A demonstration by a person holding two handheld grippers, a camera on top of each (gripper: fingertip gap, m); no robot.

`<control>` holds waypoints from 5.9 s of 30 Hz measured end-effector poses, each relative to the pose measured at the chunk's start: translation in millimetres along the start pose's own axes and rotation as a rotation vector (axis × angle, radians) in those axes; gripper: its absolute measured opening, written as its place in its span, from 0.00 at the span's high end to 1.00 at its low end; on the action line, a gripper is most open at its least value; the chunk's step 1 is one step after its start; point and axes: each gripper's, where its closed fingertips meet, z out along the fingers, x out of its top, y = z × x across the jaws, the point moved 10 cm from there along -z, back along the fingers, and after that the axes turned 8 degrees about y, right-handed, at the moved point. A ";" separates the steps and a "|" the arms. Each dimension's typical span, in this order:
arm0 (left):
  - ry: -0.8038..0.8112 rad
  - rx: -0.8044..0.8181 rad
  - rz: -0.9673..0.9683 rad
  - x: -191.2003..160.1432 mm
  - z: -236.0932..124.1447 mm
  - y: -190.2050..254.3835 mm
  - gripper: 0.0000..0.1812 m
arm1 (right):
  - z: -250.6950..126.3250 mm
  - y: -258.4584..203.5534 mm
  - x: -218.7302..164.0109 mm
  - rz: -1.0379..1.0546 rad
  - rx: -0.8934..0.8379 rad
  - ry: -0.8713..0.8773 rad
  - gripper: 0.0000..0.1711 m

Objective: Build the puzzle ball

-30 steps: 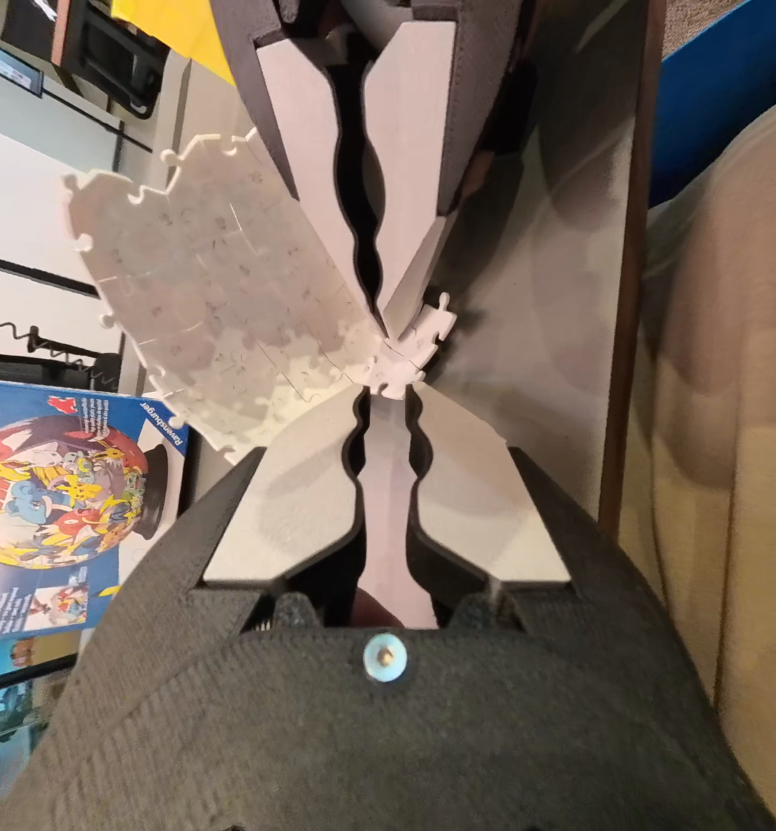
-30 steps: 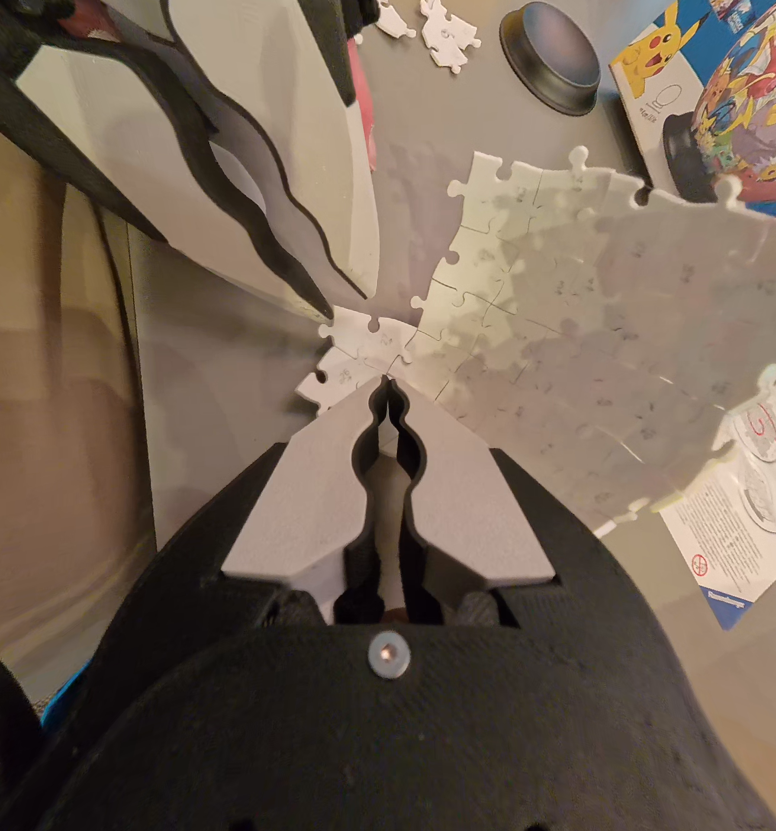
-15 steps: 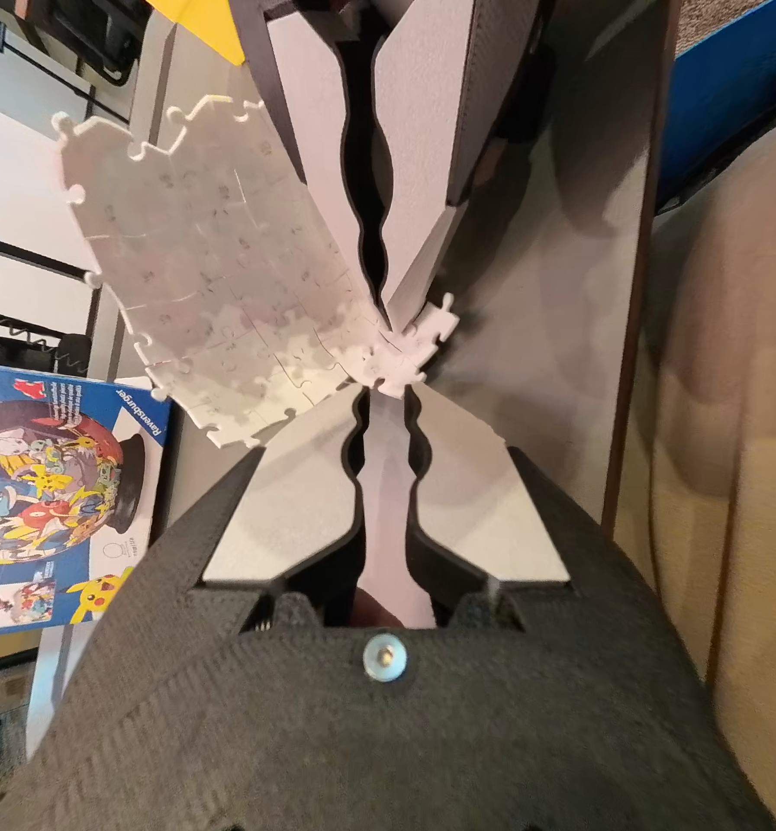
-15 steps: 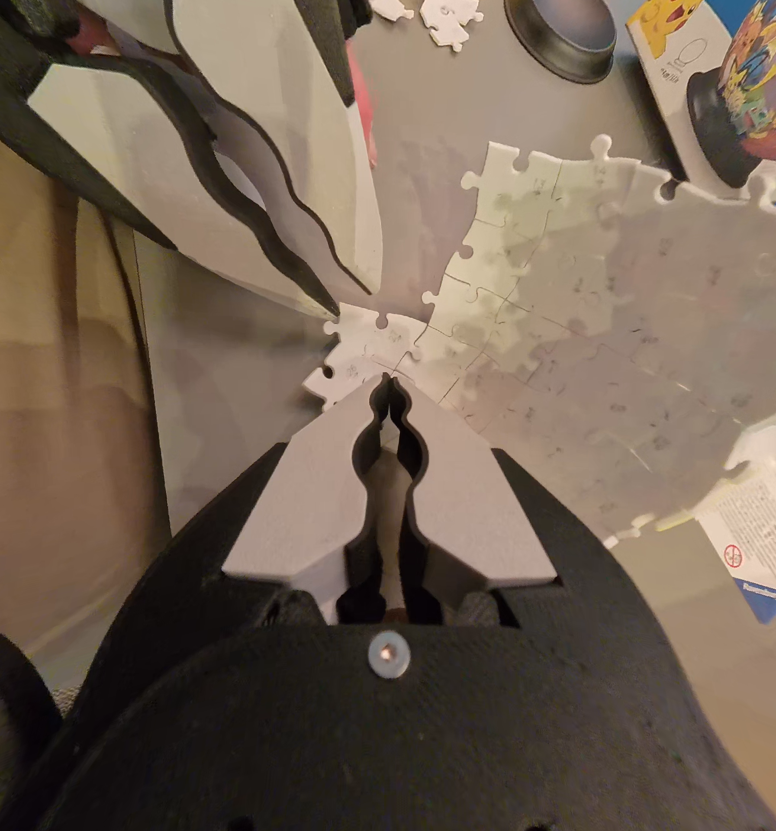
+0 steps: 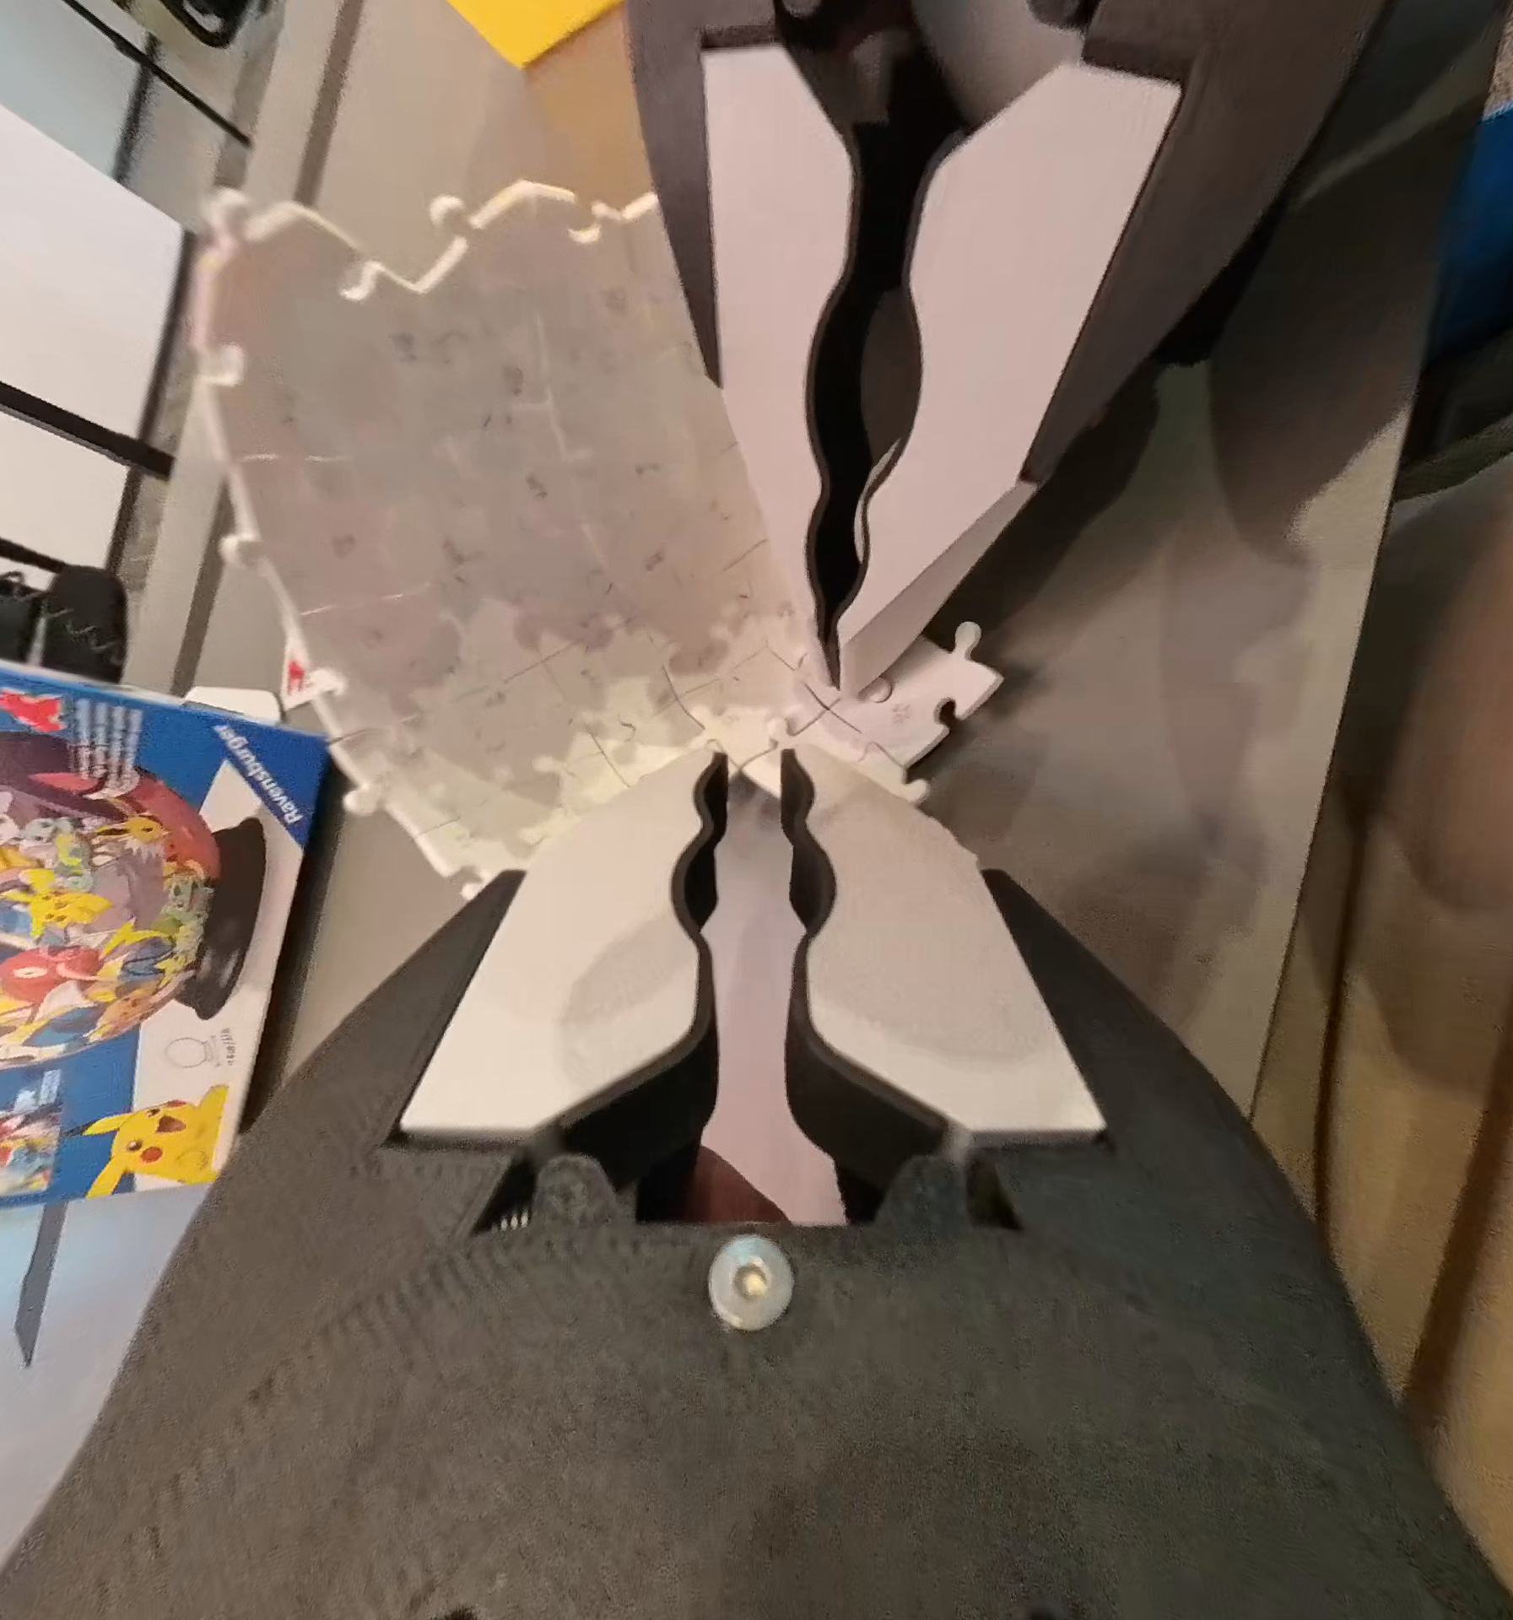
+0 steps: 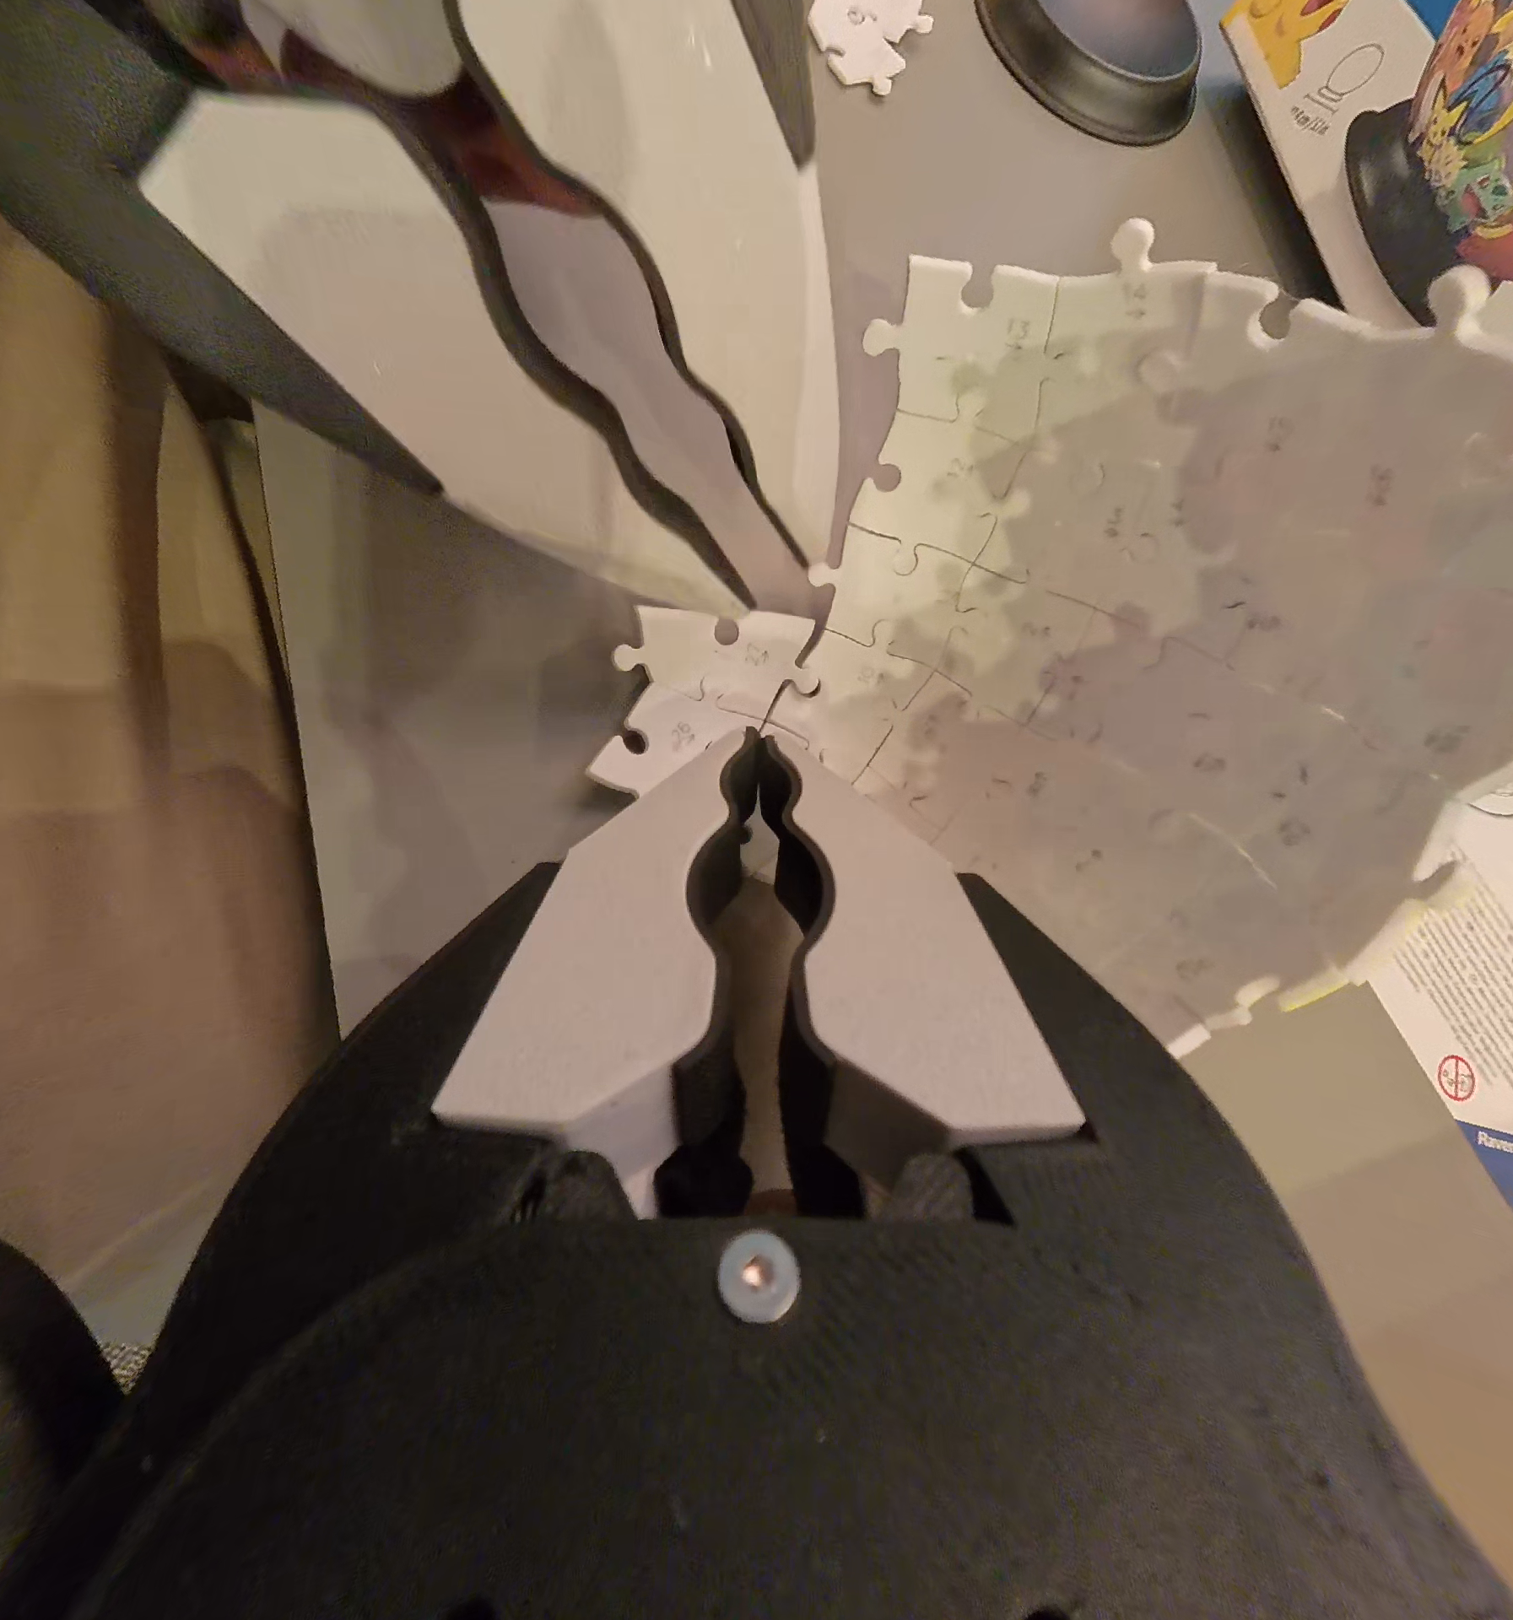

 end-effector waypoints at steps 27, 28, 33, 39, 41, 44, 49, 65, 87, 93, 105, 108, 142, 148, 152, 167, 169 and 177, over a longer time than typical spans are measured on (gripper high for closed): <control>-0.163 -0.046 0.455 5.3 30.8 5.7 1.00 | 0.8 -2.3 2.7 -0.031 -0.009 -0.001 1.00; -0.170 -0.053 0.457 5.9 31.1 5.4 1.00 | 0.7 -1.9 3.1 -0.028 -0.010 0.001 1.00; -0.199 -0.090 0.444 9.2 32.2 2.4 1.00 | -10.6 3.4 5.4 0.009 -0.022 0.044 1.00; -0.208 -0.086 0.427 10.0 32.6 2.5 1.00 | -31.5 2.2 2.7 0.052 -0.004 0.087 1.00; -0.215 -0.093 0.409 10.9 33.1 1.6 1.00 | -35.7 0.2 1.7 0.071 0.034 0.082 1.00; -0.215 -0.084 0.411 10.7 33.2 2.5 1.00 | -33.2 -4.8 -0.6 0.094 0.081 0.065 1.00; -0.241 -0.076 0.393 11.1 33.4 1.3 1.00 | -29.7 -4.8 -5.2 0.106 0.073 0.047 1.00; 0.062 0.043 0.300 19.9 -13.0 14.7 0.94 | -42.9 10.5 2.7 0.020 -0.075 0.107 1.00; -0.109 0.177 0.202 29.1 34.8 -12.9 0.84 | -75.1 46.7 -9.8 0.018 -0.197 0.173 0.99; -0.157 0.119 0.191 17.6 33.0 -19.3 0.85 | -76.7 48.4 -9.3 0.015 -0.211 0.110 0.98; -0.085 -0.083 0.230 9.3 20.8 -23.6 0.81 | -78.9 24.9 -0.2 -0.160 -0.155 0.114 0.85; -0.091 -0.087 0.270 7.3 22.0 -25.6 0.80 | -70.3 27.5 2.3 -0.244 -0.126 0.073 0.82; -0.034 -0.073 0.283 27.0 40.7 -13.9 0.96 | -40.9 24.7 8.6 -0.425 -0.052 -0.072 0.99; -0.041 -0.074 0.321 26.5 41.9 -14.2 0.98 | -40.4 26.5 11.6 -0.491 -0.065 -0.114 0.98; -0.037 -0.092 0.361 27.5 42.5 -14.9 0.98 | -38.4 29.3 13.2 -0.516 -0.076 -0.139 0.95; -0.029 -0.153 0.322 26.8 41.6 -23.2 0.98 | -27.5 31.4 7.5 -0.427 -0.026 -0.122 0.99; -0.026 -0.163 0.314 26.4 41.8 -24.0 0.98 | -27.5 32.7 7.8 -0.406 -0.014 -0.121 0.99; -0.028 -0.218 0.294 27.8 42.7 -25.5 0.98 | -28.2 34.0 9.0 -0.417 0.038 -0.138 1.00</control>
